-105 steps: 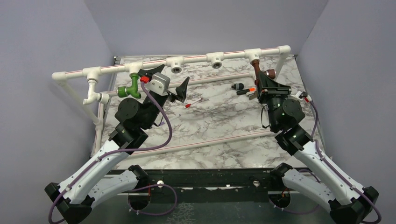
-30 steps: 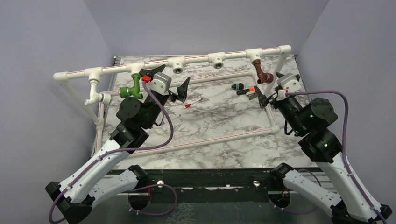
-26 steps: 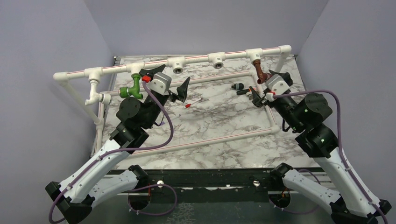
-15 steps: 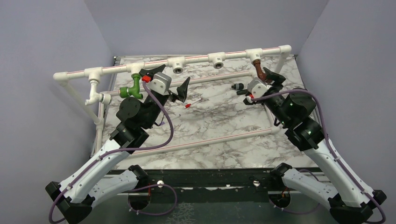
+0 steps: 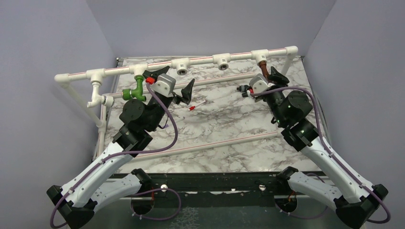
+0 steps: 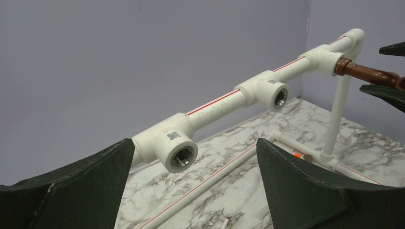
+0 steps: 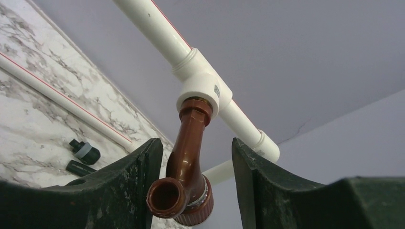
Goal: Install the water faucets
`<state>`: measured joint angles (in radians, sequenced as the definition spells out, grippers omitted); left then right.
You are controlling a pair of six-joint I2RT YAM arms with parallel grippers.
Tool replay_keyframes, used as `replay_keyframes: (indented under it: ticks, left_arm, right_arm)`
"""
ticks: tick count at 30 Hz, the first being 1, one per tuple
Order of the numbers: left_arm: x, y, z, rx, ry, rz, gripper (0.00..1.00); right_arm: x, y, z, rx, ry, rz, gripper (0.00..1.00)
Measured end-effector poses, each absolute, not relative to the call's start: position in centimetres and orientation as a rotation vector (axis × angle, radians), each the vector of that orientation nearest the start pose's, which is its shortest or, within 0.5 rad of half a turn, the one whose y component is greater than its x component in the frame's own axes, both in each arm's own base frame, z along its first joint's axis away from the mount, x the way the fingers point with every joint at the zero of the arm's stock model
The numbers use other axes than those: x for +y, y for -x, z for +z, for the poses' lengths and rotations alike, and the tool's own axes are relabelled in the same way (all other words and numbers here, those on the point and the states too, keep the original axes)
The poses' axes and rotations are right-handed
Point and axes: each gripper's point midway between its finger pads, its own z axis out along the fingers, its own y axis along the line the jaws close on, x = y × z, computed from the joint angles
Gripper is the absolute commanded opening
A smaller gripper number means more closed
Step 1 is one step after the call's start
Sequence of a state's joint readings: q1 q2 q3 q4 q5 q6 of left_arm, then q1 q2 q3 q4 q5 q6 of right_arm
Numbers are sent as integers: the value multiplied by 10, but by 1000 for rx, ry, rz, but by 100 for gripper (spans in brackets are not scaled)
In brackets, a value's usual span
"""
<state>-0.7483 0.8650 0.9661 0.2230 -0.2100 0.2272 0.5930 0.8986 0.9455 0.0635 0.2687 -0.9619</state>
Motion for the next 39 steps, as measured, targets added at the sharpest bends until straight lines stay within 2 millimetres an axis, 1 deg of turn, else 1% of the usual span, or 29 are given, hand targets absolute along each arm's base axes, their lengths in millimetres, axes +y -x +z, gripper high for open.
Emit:
replay_keyframes:
  ticks: [3,6,9,13,14,15,29,35,39]
  left_arm:
    - [-191,-273,438,1188,-423,-320,99]
    - [-191,-274,438,1188,-424,-320,99]
    - [-192,-274,437,1190,-424,-319,99]
    - [-192,-274,437,1191,-425,-319,99]
    - [-192,-274,437,1191,-425,-319,99]
    - [-192,-274,437,1191,-425,-319,99]
    - [-192,-274,436,1192,-426,-319,99]
    - [-192,-274,436,1192,-426,-319,99]
    - [-192,-274,436,1192,-426,-319,99]
  right_arm:
    - [116,-323,392,1206,836,-519,55]
    - [112,-326,387,1220,815,-535,45]
    - [111,-328,381,1242,797,-538,32]
    - [111,-332,377,1276,738,-496,8]
    - [112,-332,378,1281,712,-472,4]
    - [113,-331,378,1287,681,-442,1]
    - [127,-329,376,1391,225,35,0]
    - [131,-327,378,1407,-31,280,0]
    - [133,-324,379,1388,-211,443,0]
